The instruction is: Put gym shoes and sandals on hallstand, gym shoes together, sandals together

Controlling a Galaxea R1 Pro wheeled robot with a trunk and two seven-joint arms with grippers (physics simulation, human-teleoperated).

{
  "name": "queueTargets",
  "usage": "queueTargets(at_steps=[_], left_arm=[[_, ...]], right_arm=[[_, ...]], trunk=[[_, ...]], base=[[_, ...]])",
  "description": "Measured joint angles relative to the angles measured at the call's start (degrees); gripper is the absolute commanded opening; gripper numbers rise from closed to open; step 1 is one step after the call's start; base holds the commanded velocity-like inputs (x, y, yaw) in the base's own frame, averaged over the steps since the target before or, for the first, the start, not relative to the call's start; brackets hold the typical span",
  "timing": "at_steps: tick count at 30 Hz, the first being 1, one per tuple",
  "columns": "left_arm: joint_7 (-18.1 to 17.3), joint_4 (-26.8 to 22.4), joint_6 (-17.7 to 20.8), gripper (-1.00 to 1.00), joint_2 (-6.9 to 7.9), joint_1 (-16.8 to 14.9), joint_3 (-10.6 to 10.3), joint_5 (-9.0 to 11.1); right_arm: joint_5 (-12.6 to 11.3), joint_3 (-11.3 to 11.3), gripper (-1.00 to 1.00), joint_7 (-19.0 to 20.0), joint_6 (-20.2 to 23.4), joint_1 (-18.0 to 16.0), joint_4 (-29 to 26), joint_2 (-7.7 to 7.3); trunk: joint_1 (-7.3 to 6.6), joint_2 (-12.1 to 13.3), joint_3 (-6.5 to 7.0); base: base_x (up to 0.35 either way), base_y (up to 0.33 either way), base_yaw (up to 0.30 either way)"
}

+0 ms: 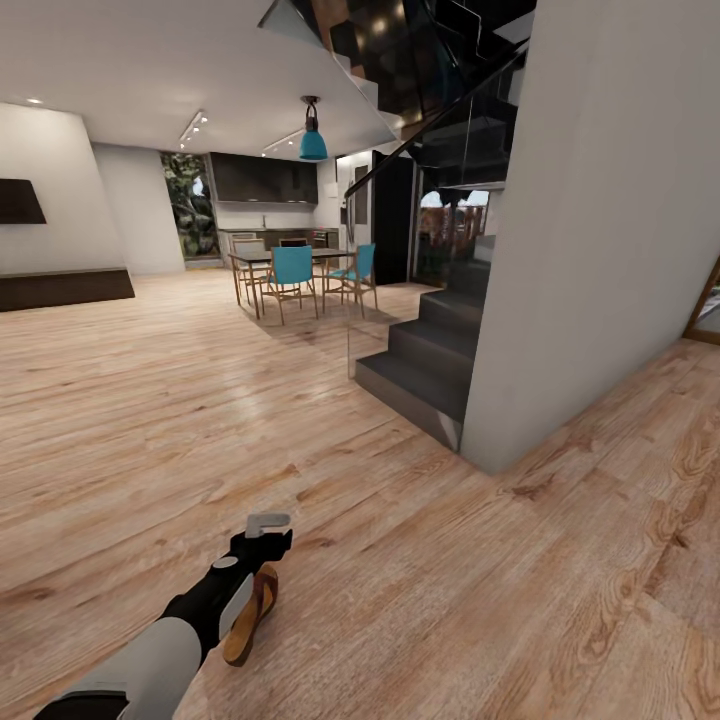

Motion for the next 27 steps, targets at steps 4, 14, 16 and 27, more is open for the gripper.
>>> queueTargets(at_steps=[4,14,16,27], left_arm=[[0.0,0.1,0.0,1.0,0.08,0.0,0.0,0.0],[0.0,0.1,0.0,1.0,0.18,0.0,0.0,0.0],[0.0,0.1,0.0,1.0,0.18,0.0,0.0,0.0],[0.0,0.1,0.1,1.0,0.26,0.0,0.1,0.1]], right_arm=[[-0.2,-0.1,1.0,0.0,-0.2,-1.3,-2.1,-1.17],[-0.4,-0.1,1.0,2.6,-0.3,-2.9,1.4,-2.29],[-0.5,-0.2,1.0,4.0,0.5,-3.2,-1.2,-4.13],[-5.0,-4.8,1.0,7.4,33.1,-13.5,-22.4,-10.19]], trunk=[[0.0,0.0,0.0],[0.0,0.0,0.0],[0.0,0.0,0.0],[0.0,0.0,0.01]], base=[[0.0,0.0,0.0],[0.0,0.0,0.0],[0.0,0.0,0.0],[0.0,0.0,0.0]])
